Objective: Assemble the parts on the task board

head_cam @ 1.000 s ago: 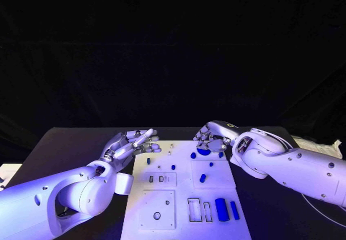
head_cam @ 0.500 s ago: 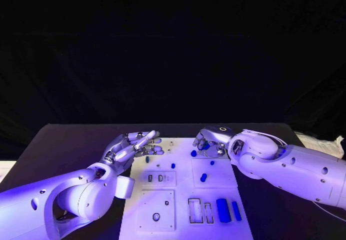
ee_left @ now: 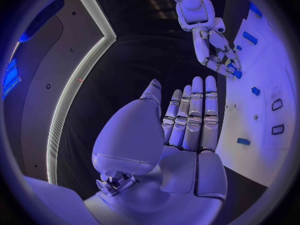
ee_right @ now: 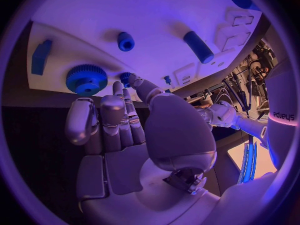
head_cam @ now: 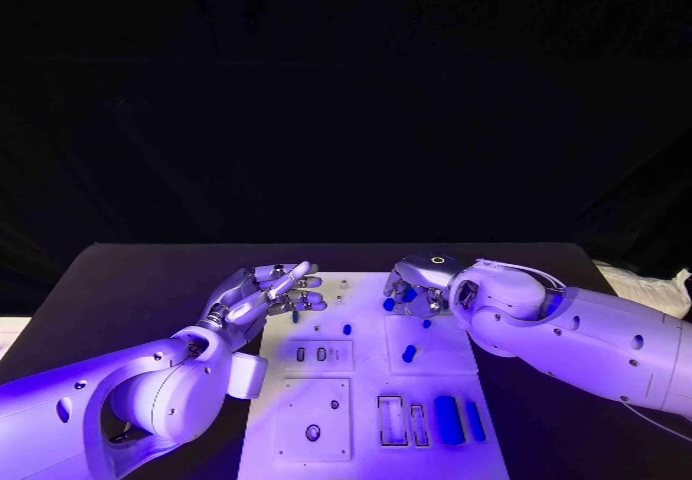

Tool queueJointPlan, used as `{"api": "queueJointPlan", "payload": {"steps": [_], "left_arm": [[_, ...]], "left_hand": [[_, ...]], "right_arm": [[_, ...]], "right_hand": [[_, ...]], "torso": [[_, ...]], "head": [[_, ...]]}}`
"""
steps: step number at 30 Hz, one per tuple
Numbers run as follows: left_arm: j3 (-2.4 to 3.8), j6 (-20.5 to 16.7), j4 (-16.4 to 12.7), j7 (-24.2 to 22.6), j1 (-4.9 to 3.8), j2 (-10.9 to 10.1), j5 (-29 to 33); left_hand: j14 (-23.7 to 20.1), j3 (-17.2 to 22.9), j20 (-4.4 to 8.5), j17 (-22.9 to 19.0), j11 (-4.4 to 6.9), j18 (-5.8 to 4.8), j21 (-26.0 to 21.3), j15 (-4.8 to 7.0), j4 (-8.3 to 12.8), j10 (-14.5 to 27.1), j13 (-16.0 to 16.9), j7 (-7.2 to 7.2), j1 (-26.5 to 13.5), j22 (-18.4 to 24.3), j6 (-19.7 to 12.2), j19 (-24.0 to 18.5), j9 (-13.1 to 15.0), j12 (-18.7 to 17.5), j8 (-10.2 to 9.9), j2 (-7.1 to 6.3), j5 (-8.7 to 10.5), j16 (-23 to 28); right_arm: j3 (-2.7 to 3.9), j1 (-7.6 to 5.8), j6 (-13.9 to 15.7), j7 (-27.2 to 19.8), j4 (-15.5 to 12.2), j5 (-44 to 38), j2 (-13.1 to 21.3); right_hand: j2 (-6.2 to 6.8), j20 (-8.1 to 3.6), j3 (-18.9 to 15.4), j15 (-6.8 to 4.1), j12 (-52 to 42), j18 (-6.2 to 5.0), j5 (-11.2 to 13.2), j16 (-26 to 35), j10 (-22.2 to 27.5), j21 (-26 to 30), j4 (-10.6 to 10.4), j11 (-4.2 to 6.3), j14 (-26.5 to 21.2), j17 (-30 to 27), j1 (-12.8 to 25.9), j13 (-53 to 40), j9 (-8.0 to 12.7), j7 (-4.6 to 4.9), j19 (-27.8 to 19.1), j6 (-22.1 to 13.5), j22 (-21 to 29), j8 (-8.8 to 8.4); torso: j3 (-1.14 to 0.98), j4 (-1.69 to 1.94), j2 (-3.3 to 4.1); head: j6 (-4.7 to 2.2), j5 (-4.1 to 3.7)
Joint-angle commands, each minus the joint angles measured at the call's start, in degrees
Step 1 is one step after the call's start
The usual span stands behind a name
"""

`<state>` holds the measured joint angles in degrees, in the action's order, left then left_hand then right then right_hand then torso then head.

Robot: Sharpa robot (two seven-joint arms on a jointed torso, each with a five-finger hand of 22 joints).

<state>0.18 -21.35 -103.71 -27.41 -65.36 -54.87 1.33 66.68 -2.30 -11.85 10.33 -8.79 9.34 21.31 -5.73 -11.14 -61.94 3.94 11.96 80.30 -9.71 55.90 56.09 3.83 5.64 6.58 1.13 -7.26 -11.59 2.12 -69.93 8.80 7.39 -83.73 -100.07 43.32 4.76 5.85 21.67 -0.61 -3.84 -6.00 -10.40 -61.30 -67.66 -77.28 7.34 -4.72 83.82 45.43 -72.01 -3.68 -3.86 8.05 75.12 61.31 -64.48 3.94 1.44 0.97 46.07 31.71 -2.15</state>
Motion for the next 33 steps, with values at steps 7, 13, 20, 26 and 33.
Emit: {"api": "queueJointPlan", "payload": {"steps": [7, 13, 20, 26, 33], "left_arm": [[0.06, 1.34, -0.14, 0.16, -0.12, -0.04, 0.04], [0.06, 1.44, -0.12, 0.33, -0.12, 0.02, 0.04], [0.06, 1.58, -0.27, 0.49, -0.12, -0.03, 0.04], [0.06, 1.59, -0.36, 0.59, -0.13, -0.09, 0.04], [0.06, 1.55, -0.34, 0.67, -0.13, -0.15, 0.04]], "left_hand": [[0.09, -0.11, -0.12, 0.13, -0.21, 1.09, 0.29, -0.11, 0.36, 0.22, -0.06, 0.31, 0.20, -0.02, -0.07, 0.51, -0.08, -0.41, -0.29, 0.04, -0.15, 0.22], [0.09, -0.11, -0.12, 0.13, -0.21, 1.09, 0.29, -0.11, 0.36, 0.22, -0.06, 0.31, 0.20, -0.02, -0.07, 0.51, -0.08, -0.41, -0.29, 0.04, -0.15, 0.22], [0.09, -0.11, -0.12, 0.13, -0.21, 1.09, 0.29, -0.11, 0.36, 0.22, -0.06, 0.31, 0.20, -0.02, -0.07, 0.51, -0.08, -0.41, -0.29, 0.04, -0.15, 0.22], [0.11, -0.13, -0.12, 0.18, -0.22, 1.09, 0.29, -0.11, 0.41, 0.24, -0.06, 0.32, 0.22, -0.02, -0.09, 0.53, -0.08, -0.49, -0.34, 0.05, -0.15, 0.27], [0.15, -0.19, -0.13, 0.28, -0.28, 1.08, 0.29, -0.13, 0.51, 0.34, -0.08, 0.41, 0.27, 0.00, -0.17, 0.58, -0.09, -0.66, -0.47, 0.06, -0.16, 0.36]], "right_arm": [[0.02, -0.04, -1.39, 0.64, 0.29, -1.70, -0.66], [0.01, -0.05, -1.99, 0.74, 0.76, -1.72, -1.08], [0.00, -0.05, -2.39, 0.71, 1.28, -1.84, -1.60], [-0.01, -0.05, -0.10, 0.69, 1.17, -2.22, -1.77], [0.01, -0.05, 5.73, 1.16, 0.43, -1.91, -1.49]], "right_hand": [[0.00, 0.07, 0.21, 0.42, 0.26, 1.07, 0.41, -1.24, 0.25, -0.74, -0.76, -0.03, 1.39, 1.13, -0.24, 0.05, -0.09, 0.07, 0.79, -0.14, -0.81, -0.23], [-0.29, 0.09, 0.70, 0.38, 0.17, 1.28, 0.45, -2.83, -0.29, -1.59, -1.28, 0.11, 1.48, 2.82, -0.55, 0.00, -0.17, -0.02, 1.30, 0.30, -2.16, -0.10], [-1.13, -0.12, 1.86, 0.00, -0.13, 1.71, 1.70, -5.32, -2.42, -3.16, -2.12, 0.65, 1.61, 5.43, -1.30, -0.19, -0.50, -0.47, 2.42, 2.21, -4.75, 0.43], [-2.52, -0.55, 3.22, -0.51, -0.32, 2.01, 3.64, -6.72, -4.67, -4.24, -2.88, 1.34, 1.56, 6.70, -2.26, -0.41, -1.05, -1.10, 3.22, 4.41, -6.56, 1.09], [-3.14, -0.78, 4.13, -0.71, -0.16, 2.18, 3.48, -7.46, -5.80, -4.82, -3.44, 1.59, 1.48, 7.30, -2.69, -0.46, -1.44, -1.23, 3.59, 5.31, -7.51, 1.23]], "torso": [[0.02, 0.02, 0.45], [0.03, 0.13, 0.59], [0.05, 0.17, 0.77], [0.04, 0.19, 0.86], [0.08, 0.20, 0.98]], "head": [[-0.01, 0.01], [0.00, -0.05], [0.06, 0.05], [0.08, 0.02], [-0.12, 0.01]]}}
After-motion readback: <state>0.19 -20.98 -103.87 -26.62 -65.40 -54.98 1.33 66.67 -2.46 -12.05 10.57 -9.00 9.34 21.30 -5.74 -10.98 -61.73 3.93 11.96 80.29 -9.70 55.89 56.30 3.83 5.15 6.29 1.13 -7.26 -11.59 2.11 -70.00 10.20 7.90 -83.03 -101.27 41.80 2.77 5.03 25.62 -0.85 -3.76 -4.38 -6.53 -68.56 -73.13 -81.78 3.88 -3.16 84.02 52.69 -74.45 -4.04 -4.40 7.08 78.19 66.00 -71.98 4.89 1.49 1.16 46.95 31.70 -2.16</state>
